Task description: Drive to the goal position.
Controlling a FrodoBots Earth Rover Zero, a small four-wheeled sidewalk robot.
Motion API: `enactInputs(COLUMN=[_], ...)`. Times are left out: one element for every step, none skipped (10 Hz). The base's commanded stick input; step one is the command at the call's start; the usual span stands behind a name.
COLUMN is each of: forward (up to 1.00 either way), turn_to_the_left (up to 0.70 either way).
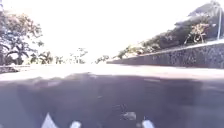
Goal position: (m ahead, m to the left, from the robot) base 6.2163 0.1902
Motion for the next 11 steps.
enactInputs(forward=[0.70,0.70,0.70,0.70,0.70,0.70,0.70,0.70,0.70,0.70,0.70], turn_to_the_left=[-0.35,-0.32,-0.18,-0.03,0.00,0.00,0.00,0.00,0.00,0.00,0.00])
